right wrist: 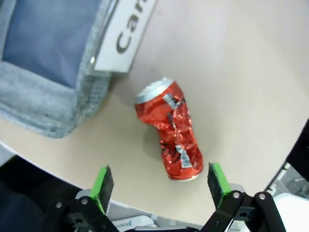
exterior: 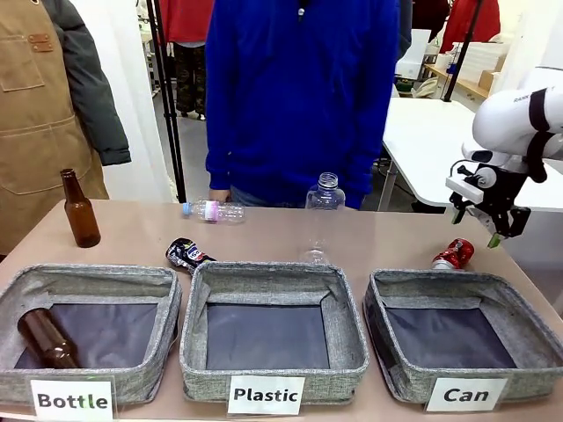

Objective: Sort the can waste into the basket.
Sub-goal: Pick up the can waste from the table and place it in the right Fabric basket.

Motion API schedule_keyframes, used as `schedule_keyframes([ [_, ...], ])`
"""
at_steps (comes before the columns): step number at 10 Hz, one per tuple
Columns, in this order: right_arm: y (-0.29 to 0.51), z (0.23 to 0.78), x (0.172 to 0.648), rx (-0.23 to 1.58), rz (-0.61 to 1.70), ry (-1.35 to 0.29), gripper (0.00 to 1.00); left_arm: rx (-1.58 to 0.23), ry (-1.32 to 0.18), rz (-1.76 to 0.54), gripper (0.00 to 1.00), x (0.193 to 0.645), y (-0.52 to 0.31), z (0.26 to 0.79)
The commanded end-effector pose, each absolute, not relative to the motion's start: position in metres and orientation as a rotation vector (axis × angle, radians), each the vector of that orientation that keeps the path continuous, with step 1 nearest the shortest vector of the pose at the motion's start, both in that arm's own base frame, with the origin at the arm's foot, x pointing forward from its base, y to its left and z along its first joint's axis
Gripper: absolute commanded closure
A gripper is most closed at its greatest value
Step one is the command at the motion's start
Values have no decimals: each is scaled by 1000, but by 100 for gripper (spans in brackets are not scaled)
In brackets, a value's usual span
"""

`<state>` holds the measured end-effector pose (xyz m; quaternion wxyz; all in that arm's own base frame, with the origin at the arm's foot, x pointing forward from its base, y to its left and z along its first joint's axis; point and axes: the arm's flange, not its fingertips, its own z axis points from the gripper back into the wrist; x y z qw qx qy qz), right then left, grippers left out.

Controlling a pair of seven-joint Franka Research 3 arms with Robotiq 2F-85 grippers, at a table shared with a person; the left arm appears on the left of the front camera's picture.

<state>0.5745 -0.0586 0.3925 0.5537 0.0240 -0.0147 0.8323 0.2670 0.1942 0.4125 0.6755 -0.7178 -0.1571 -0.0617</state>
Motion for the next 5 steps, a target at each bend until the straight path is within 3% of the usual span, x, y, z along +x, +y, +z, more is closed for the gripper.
schedule_keyframes([
  [1,-55,392,573,80,1918,-32,0,-1611,-332,-139,0,264,194,414],
  [5,-52,363,566,-57,2249,123,0,-1675,-275,-243,0,273,129,398],
])
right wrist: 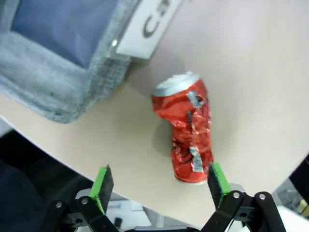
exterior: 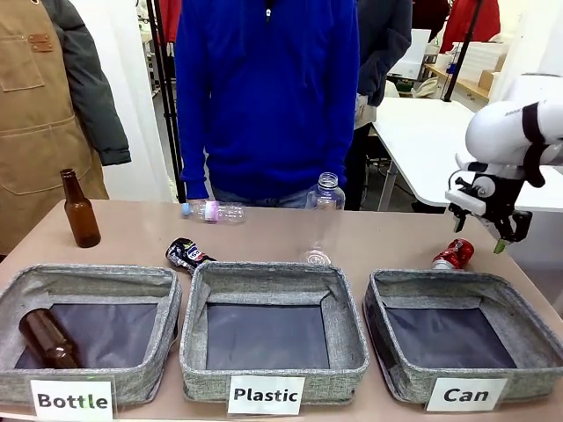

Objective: Sort the can waste into the basket.
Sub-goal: Pick up the can waste from the table and place it in the right Fabric basket.

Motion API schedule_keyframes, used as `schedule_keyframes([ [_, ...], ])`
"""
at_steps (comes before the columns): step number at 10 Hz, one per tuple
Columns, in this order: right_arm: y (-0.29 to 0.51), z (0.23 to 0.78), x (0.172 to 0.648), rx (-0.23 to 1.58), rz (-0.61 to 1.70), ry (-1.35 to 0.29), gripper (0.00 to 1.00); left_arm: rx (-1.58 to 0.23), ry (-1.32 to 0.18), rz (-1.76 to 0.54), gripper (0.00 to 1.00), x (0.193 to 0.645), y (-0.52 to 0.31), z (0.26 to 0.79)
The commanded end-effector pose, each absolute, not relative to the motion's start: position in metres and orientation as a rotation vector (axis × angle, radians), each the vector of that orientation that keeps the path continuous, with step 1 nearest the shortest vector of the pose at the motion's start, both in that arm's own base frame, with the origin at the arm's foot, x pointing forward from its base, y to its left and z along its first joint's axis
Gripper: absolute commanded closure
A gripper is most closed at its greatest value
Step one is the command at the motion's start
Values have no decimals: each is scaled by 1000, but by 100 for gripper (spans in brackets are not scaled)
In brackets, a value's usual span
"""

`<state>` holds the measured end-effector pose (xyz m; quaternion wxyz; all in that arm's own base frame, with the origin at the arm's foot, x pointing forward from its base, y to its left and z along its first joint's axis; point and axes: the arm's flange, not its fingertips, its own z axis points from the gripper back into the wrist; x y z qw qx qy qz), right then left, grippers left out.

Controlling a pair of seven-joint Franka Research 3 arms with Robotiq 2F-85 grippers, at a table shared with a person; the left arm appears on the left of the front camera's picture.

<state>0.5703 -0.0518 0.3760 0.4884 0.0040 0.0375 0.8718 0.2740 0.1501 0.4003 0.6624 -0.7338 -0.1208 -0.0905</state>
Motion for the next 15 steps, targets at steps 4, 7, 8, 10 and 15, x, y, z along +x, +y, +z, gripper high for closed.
schedule_keyframes([
  [4,-45,321,574,-6,2328,-62,0,-1670,-242,-240,0,275,126,394],
  [7,-39,300,580,-46,2322,-54,0,-1670,-242,-240,0,275,126,394],
  [8,-39,300,581,-52,2325,-45,0,-1670,-242,-240,0,275,126,394],
  [10,-42,296,579,-48,2309,-3,0,-1670,-242,-240,0,275,126,394],
  [15,-50,297,577,-23,2343,36,100,-1670,-242,-240,0,275,126,394],
])
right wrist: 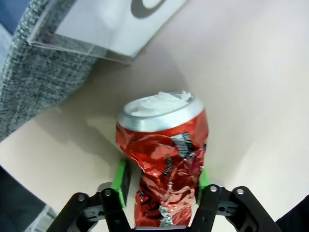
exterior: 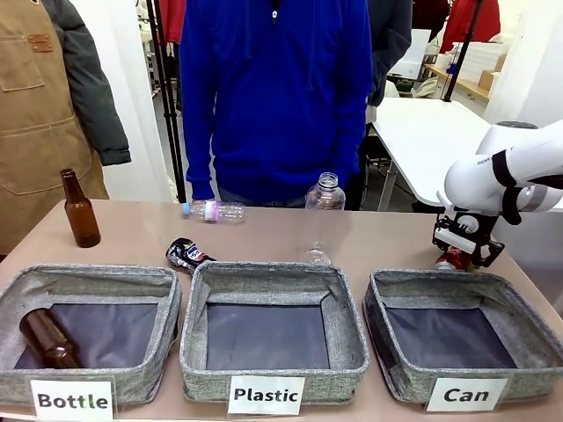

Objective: Sort the can waste into the basket.
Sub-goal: Pick up the can waste from the table and place it in the right Fabric basket.

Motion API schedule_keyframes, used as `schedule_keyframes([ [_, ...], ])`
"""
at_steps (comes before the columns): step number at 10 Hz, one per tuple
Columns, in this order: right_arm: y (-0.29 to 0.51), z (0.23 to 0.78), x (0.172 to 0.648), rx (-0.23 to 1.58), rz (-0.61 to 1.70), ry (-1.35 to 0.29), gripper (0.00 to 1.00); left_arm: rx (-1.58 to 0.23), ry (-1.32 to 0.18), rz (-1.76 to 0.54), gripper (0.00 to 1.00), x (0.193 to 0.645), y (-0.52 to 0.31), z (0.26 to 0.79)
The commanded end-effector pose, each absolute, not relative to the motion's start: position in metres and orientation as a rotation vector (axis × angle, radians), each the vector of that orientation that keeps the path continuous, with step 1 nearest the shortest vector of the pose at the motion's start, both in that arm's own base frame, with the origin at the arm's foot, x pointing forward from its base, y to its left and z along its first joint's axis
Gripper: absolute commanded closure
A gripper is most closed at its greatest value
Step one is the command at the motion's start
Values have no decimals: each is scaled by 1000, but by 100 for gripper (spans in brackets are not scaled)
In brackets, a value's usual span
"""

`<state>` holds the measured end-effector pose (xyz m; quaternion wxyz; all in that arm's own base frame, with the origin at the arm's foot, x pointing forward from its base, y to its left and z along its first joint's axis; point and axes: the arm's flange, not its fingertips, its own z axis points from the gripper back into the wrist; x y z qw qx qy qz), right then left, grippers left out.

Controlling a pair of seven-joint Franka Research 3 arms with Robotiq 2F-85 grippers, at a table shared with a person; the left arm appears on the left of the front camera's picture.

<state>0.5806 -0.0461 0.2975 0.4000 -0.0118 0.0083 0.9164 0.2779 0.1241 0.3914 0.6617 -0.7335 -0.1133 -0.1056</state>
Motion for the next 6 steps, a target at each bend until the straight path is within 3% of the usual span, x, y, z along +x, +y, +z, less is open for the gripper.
schedule_keyframes([
  [1,-50,297,577,-21,2346,32,100,-1670,-242,-240,0,275,126,394],
  [2,-51,297,576,-13,2345,28,86,-1670,-242,-240,0,275,126,394],
  [4,-51,301,576,-22,2344,37,100,-1670,-242,-240,0,275,126,394],
  [6,-51,306,575,-35,2334,36,100,-1670,-242,-240,0,275,126,394],
])
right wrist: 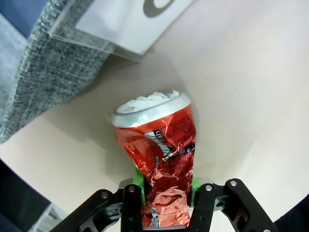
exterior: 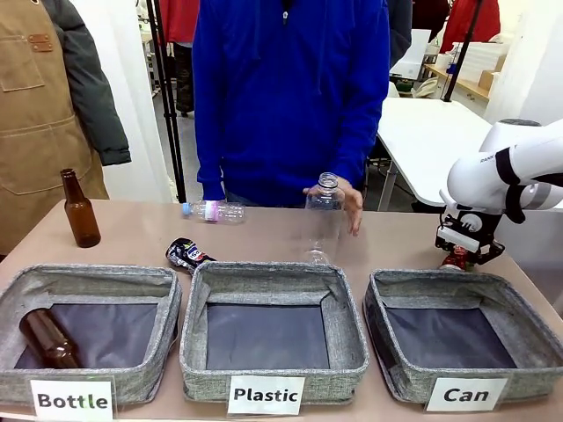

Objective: Sort the can waste into the basket.
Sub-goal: Pick up the can waste from the table and place it in the right Fabric basket.

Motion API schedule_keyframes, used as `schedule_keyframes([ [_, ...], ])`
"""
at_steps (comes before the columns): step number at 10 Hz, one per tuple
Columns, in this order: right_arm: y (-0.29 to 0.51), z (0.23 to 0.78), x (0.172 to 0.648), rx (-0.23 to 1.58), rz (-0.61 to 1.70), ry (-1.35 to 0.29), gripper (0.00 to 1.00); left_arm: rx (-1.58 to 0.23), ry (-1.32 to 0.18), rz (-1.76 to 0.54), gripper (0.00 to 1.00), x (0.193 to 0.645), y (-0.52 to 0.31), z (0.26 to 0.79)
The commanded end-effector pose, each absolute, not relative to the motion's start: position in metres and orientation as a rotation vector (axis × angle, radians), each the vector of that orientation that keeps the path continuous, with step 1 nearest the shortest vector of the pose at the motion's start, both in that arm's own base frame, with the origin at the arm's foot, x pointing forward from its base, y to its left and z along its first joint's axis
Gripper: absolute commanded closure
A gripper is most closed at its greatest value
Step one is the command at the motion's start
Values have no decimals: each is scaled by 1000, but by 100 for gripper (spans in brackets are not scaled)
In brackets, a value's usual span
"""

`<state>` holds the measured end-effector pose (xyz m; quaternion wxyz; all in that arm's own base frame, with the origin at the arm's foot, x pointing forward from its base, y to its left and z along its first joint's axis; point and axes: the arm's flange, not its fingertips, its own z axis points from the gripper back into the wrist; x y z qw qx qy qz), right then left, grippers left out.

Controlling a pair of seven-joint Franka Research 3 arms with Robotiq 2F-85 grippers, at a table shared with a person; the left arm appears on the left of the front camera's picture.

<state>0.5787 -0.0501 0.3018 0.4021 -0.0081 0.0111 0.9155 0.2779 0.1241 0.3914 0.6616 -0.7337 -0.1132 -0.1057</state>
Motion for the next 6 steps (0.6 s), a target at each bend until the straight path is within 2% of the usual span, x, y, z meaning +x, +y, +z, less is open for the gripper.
schedule_keyframes([
  [1,-52,313,573,-35,2302,10,100,-1670,-242,-240,0,275,126,394],
  [3,-55,354,552,-55,2121,-48,100,-1670,-242,-240,0,275,126,394],
  [4,-59,394,530,35,1962,-84,91,-1670,-242,-240,0,275,126,394],
  [6,-61,464,467,173,1641,-120,91,-1670,-242,-240,0,275,126,394],
])
